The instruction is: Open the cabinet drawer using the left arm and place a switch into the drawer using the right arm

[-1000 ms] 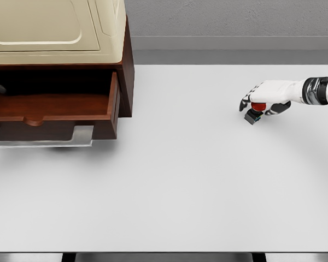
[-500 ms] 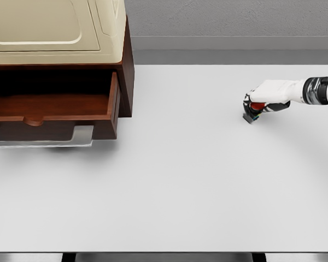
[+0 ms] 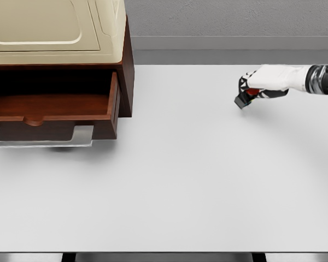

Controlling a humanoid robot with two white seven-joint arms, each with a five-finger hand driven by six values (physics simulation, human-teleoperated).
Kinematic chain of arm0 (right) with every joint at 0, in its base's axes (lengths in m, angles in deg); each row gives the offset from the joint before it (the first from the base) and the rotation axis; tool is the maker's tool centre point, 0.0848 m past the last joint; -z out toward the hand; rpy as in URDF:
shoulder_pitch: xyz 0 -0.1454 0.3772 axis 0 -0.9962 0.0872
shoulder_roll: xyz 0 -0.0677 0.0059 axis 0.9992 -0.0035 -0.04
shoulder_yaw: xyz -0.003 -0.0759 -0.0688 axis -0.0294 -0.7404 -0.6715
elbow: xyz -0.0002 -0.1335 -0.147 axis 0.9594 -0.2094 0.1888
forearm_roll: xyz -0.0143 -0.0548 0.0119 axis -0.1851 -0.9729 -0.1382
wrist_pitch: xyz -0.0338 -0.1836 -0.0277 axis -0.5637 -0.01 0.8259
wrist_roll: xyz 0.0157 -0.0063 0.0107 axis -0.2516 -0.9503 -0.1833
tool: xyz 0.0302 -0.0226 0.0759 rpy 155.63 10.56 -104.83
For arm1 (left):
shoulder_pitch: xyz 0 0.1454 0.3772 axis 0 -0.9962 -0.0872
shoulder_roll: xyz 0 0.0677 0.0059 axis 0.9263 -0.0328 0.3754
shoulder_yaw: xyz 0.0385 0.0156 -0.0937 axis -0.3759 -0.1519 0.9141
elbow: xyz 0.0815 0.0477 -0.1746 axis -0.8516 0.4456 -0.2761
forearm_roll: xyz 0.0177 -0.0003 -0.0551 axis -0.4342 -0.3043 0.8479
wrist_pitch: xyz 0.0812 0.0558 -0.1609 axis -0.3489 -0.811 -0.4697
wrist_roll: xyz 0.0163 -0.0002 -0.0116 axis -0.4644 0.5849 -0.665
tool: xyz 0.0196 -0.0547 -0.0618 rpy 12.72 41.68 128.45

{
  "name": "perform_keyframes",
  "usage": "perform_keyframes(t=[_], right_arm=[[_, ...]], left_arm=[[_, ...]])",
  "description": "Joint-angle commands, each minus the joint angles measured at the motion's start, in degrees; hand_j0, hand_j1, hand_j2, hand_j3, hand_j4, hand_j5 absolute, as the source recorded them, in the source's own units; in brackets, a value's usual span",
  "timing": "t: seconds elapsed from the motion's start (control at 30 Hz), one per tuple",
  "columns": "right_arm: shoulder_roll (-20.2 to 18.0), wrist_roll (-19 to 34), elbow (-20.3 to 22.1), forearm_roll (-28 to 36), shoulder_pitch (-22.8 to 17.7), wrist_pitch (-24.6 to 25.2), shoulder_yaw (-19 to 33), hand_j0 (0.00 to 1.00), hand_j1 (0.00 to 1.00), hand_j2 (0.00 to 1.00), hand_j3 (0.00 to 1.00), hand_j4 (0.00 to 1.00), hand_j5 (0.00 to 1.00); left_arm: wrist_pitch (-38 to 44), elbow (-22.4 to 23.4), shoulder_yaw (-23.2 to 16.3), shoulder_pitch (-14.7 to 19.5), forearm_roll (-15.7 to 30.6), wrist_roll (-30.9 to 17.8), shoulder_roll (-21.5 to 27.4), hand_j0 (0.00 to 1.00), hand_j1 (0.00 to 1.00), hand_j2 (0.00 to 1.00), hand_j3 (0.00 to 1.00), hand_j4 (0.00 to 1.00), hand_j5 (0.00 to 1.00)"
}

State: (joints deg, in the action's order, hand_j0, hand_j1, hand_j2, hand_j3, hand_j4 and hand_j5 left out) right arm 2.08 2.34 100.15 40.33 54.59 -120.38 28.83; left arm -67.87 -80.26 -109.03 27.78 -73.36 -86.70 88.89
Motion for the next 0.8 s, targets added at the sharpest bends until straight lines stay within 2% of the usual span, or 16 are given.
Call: perform_keyframes(t=[0.0,0.07,0.17,0.27,0.43,0.53,0.67,0.77], right_arm=[[-0.2,-0.1,2.8,2.0,0.0,0.2,0.8,0.33,0.33,0.33,0.33,0.33,0.33],[-0.3,-0.1,3.6,2.8,0.1,0.2,2.7,0.33,0.33,0.33,0.33,0.33,0.33],[1.6,-0.1,3.5,2.8,1.8,0.2,2.6,0.33,0.33,0.33,0.33,0.33,0.33],[3.5,-0.1,3.7,2.8,4.5,0.2,2.1,0.34,0.34,0.34,0.34,0.34,0.34],[7.9,-0.1,4.0,2.8,6.7,0.2,-0.5,0.34,0.34,0.34,0.34,0.34,0.34],[9.0,-0.1,7.9,2.8,7.2,0.2,-2.6,0.35,0.35,0.35,0.35,0.35,0.35],[9.2,-0.1,16.5,3.0,7.5,0.2,-3.0,0.35,0.35,0.35,0.35,0.35,0.35],[9.7,-0.1,18.9,3.2,8.0,0.2,-3.1,0.35,0.35,0.35,0.35,0.35,0.35]], left_arm=[[0.2,0.1,-0.2,0.0,0.2,0.0,-0.1,1.00,1.00,1.00,1.00,1.00,1.00],[0.2,0.2,-0.2,0.0,0.2,0.0,-0.1,1.00,1.00,1.00,1.00,1.00,1.00],[0.2,0.3,-0.2,-0.1,0.2,0.0,-0.1,1.00,1.00,1.00,1.00,1.00,1.00],[0.2,0.5,-0.2,-0.1,0.2,0.0,-0.1,1.00,1.00,1.00,1.00,1.00,1.00],[0.2,0.6,-0.3,-0.2,0.3,0.0,-0.1,1.00,1.00,1.00,1.00,1.00,1.00],[0.2,0.6,-0.2,-0.2,0.3,0.0,-0.2,1.00,1.00,1.00,1.00,1.00,1.00],[0.2,0.9,-0.2,-0.2,0.2,0.0,-0.2,1.00,1.00,1.00,1.00,1.00,1.00],[0.2,0.9,-0.2,-0.2,0.3,0.0,-0.2,1.00,1.00,1.00,1.00,1.00,1.00]])
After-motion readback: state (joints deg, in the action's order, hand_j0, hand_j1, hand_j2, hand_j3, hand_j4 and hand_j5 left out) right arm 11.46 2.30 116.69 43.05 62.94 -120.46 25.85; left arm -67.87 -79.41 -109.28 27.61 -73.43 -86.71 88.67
